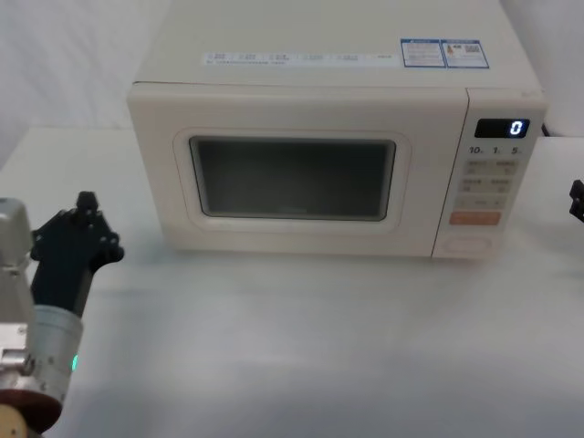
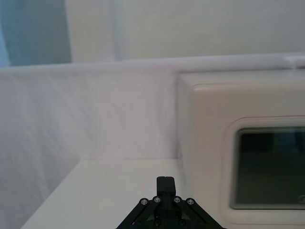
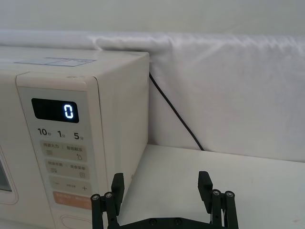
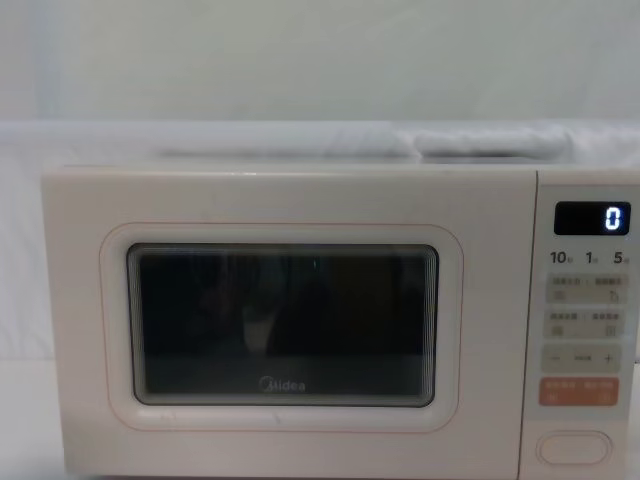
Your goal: Press the button to open the microwave door with one hand; close the microwave door with the other hand.
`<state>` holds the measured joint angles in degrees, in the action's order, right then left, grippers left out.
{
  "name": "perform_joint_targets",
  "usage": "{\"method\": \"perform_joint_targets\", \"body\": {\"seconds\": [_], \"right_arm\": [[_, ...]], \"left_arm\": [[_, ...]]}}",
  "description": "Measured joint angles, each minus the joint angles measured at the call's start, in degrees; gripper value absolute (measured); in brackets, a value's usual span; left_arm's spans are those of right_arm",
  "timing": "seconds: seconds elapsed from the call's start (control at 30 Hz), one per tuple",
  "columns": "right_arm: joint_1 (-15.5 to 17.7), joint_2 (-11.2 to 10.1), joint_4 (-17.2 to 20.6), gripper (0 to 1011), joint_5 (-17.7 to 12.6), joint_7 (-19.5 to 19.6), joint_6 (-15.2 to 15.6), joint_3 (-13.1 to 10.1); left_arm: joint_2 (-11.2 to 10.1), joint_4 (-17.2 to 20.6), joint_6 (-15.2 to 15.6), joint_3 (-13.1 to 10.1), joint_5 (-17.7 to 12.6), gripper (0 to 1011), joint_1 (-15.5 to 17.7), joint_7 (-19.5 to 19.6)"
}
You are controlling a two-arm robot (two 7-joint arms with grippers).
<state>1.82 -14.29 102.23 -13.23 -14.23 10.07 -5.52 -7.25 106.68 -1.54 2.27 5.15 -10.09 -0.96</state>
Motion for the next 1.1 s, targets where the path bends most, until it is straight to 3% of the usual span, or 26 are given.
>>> {"method": "perform_joint_targets", "body": {"seconds": [0.23, 0.53, 0.8, 1.1], "right_arm": [[0.0, 0.0, 0.0, 1002, 0.0, 0.0, 0.0, 0.0], [0.0, 0.0, 0.0, 1002, 0.0, 0.0, 0.0, 0.0], [0.0, 0.0, 0.0, 1002, 0.0, 0.0, 0.0, 0.0], [0.0, 0.0, 0.0, 1002, 0.0, 0.0, 0.0, 0.0]], "left_arm": [[1.22, -2.61, -1.21, 2.71, 1.32, 0, -0.06, 0.66], [1.9, -5.08, -1.03, 4.15, 0.58, 0, 0.2, 1.33], [2.99, -7.19, -1.02, 5.01, 1.28, 0, 1.13, 3.21], [3.2, -8.32, 0.06, 4.43, 0.27, 0, 2.02, 3.82]]}}
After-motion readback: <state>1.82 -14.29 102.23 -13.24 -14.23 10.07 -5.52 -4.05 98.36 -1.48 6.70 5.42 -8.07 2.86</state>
